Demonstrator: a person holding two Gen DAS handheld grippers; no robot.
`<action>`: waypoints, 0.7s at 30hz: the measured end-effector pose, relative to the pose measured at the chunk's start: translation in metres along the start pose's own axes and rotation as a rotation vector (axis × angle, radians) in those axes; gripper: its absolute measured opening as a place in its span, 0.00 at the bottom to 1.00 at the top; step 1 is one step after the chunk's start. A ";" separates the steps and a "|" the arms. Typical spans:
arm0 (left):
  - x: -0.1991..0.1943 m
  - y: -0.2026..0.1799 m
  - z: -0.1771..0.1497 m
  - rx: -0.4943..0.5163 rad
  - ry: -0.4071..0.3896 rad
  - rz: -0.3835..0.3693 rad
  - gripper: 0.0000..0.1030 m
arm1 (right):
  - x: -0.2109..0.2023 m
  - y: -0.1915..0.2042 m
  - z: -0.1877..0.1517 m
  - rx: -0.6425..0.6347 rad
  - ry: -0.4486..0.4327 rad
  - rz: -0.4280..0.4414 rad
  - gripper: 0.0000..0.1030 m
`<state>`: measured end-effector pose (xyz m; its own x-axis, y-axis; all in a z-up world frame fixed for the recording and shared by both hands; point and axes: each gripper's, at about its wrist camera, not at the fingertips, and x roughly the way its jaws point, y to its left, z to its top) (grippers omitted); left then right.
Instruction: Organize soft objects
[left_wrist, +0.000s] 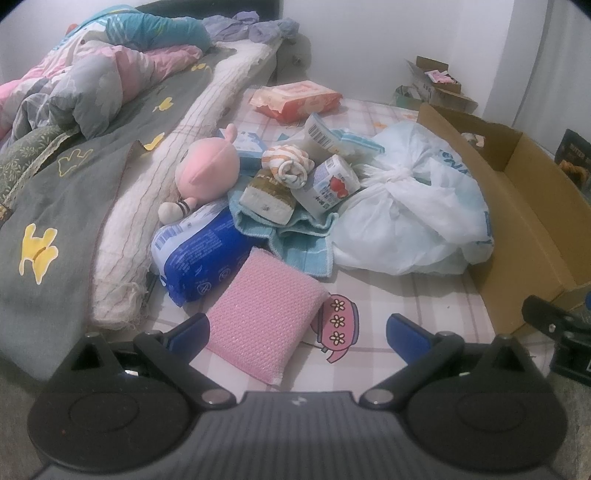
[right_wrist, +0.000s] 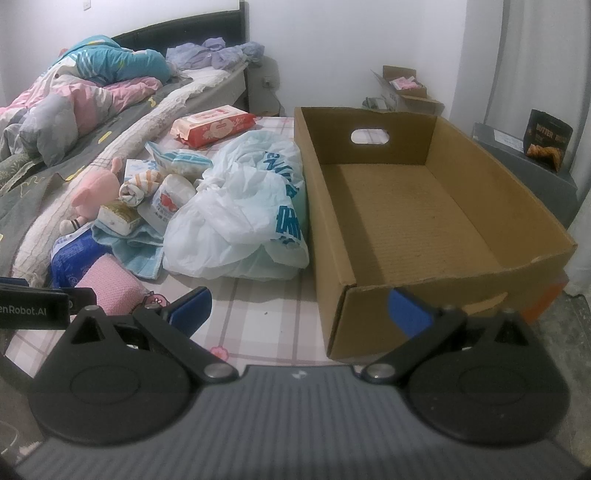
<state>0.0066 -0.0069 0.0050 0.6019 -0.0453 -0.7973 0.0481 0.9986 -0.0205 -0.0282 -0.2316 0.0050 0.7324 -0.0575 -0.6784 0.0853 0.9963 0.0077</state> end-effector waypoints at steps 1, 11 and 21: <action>0.000 0.000 0.000 0.000 0.000 0.001 0.99 | 0.000 0.000 0.000 -0.001 -0.001 -0.001 0.99; 0.005 0.020 -0.008 -0.028 0.009 0.030 0.99 | 0.005 0.010 -0.007 -0.042 0.013 0.034 0.99; 0.008 0.056 -0.019 -0.028 -0.031 0.062 0.99 | 0.012 0.031 -0.001 -0.081 -0.004 0.198 0.99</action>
<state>-0.0013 0.0486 -0.0141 0.6271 0.0167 -0.7788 -0.0120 0.9999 0.0117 -0.0174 -0.2008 -0.0035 0.7321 0.1399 -0.6667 -0.1147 0.9900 0.0818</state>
